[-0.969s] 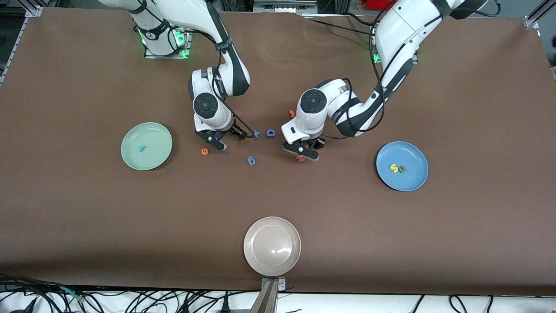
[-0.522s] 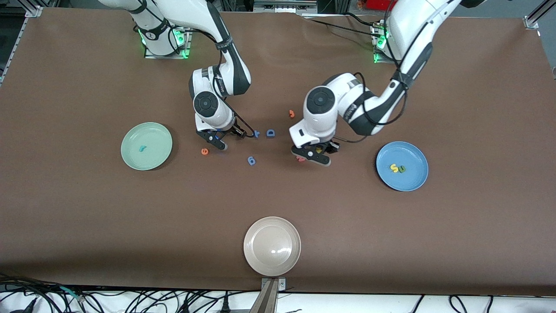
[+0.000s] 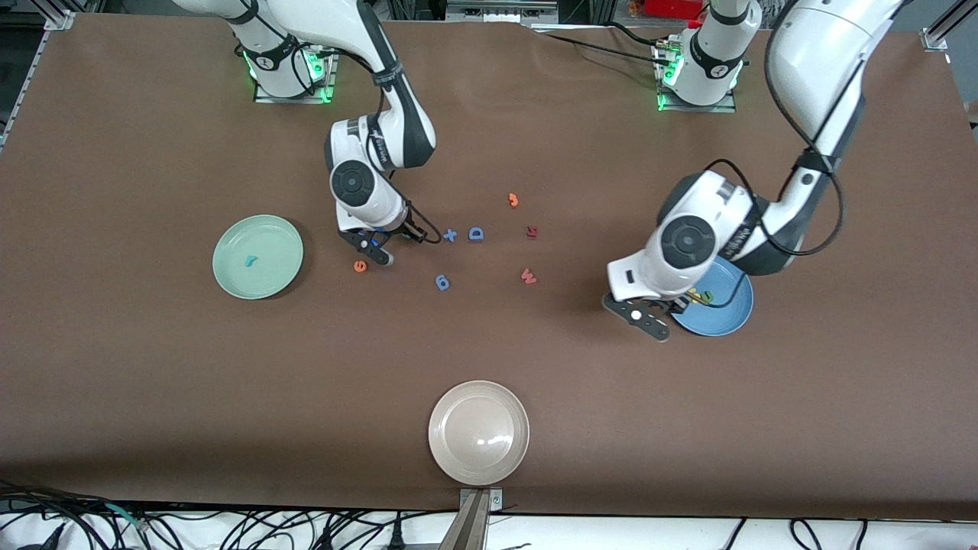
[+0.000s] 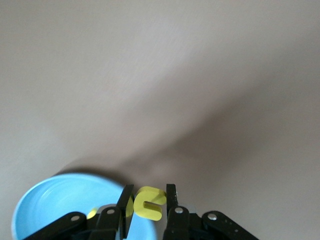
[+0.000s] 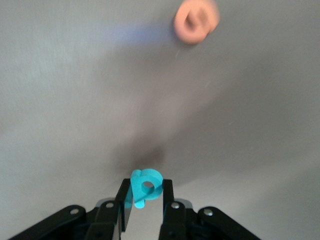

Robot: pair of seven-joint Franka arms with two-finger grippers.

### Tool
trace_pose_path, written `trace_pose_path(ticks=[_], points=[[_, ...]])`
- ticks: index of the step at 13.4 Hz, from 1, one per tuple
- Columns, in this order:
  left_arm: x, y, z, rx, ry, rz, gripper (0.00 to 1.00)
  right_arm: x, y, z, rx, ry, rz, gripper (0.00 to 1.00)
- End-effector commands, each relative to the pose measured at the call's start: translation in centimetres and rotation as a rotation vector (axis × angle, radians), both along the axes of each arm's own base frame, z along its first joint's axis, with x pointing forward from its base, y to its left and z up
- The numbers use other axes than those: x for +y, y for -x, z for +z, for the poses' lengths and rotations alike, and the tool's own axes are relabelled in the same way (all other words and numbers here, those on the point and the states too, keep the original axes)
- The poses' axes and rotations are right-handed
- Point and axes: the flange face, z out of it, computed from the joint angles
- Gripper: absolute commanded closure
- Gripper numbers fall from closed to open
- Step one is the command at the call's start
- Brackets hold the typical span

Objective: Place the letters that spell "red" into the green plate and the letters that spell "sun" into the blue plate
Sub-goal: 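Place the u on the blue plate while the right gripper places p on green plate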

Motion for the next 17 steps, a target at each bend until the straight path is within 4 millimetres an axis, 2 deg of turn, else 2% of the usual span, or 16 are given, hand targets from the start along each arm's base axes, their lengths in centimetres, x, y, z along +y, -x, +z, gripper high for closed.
trace_pose_path(ticks=[1, 2, 4, 5, 6, 7, 8, 9, 11, 13, 15, 17], points=[[5.3, 0.2, 0.5, 0.066, 0.06, -0.048, 0.79, -5.1, -2.5, 6.0, 0.085, -0.068, 0.012, 1.0], [6.8, 1.0, -0.6, 0.093, 0.07, -0.049, 0.79, -7.2, -3.2, 7.4, 0.106, -0.086, 0.024, 1.0], [8.9, 1.8, -1.0, 0.112, 0.084, -0.04, 0.79, -11.5, -4.5, 9.1, 0.107, -0.066, 0.066, 1.0], [10.2, 1.8, -1.3, 0.114, 0.087, -0.026, 0.79, -13.6, -5.1, 9.7, 0.094, -0.046, 0.108, 1.0], [10.5, 1.9, -1.7, 0.114, 0.093, -0.019, 0.74, -15.9, -5.8, 9.8, 0.082, -0.034, 0.144, 1.0], [10.8, 2.3, -2.4, 0.116, 0.099, -0.018, 0.55, -18.3, -6.4, 9.8, 0.072, -0.035, 0.177, 1.0], [11.7, 2.5, -2.9, 0.112, 0.106, -0.003, 0.11, -20.9, -6.9, 9.6, 0.066, -0.032, 0.203, 1.0], [12.3, 2.4, -3.0, 0.11, 0.109, 0.005, 0.0, -22.8, -7.1, 8.9, 0.071, -0.031, 0.229, 1.0], [11.8, 2.2, -2.5, 0.103, 0.106, -0.001, 0.0, -26.1, -7.4, 7.5, 0.069, -0.025, 0.261, 1.0], [11.4, 1.6, -1.2, 0.082, 0.108, 0.003, 0.0, -28.5, -7.2, 5.6, 0.058, -0.01, 0.271, 1.0], [9.8, 0.9, 1.4, 0.064, 0.111, -0.01, 0.0, -28.4, -6.5, 2.8, 0.057, -0.043, 0.282, 1.0], [10.0, -0.5, 4.7, 0.051, 0.106, 0.011, 0.0, -28.1, -6.3, 0.3, 0.045, -0.1, 0.268, 1.0]])
